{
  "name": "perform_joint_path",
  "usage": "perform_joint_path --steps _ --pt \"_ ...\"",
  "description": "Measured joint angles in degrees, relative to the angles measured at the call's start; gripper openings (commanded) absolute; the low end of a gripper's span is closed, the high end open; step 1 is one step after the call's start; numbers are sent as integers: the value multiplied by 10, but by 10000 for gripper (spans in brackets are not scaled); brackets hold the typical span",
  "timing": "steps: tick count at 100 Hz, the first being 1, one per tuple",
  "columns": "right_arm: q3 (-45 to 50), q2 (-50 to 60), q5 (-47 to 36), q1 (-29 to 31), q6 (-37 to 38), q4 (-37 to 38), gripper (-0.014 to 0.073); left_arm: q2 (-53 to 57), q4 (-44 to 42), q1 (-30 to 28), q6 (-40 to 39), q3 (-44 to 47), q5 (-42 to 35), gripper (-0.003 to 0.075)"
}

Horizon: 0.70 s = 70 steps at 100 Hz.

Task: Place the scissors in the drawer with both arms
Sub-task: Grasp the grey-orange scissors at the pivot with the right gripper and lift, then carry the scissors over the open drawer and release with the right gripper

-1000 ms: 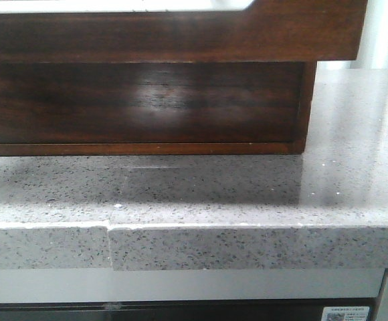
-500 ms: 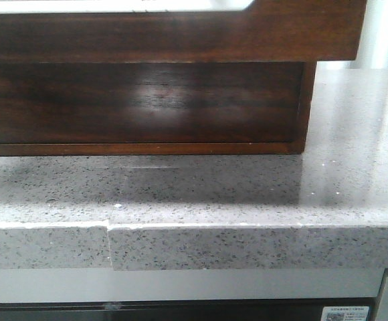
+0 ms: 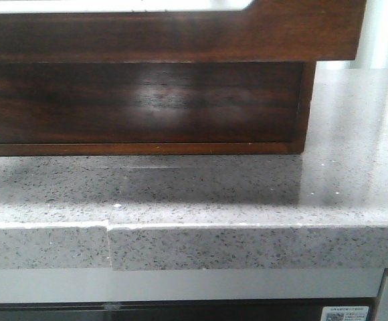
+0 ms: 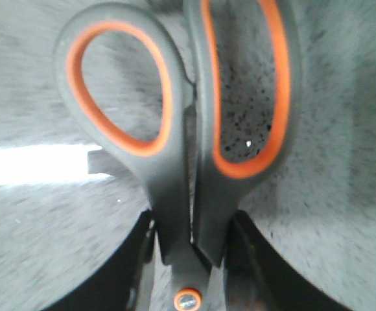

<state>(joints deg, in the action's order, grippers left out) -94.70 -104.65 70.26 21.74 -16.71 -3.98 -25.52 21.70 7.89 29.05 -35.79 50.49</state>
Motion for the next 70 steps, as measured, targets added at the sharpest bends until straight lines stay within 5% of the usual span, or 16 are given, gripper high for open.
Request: perform_joint_path --steps 35,70 --pt "-96 172 13 -134 -23 -17 19 0 0 0 0 0 0 347" --pt "-153 263 25 -402 -85 -22 19 0 0 0 0 0 0 347"
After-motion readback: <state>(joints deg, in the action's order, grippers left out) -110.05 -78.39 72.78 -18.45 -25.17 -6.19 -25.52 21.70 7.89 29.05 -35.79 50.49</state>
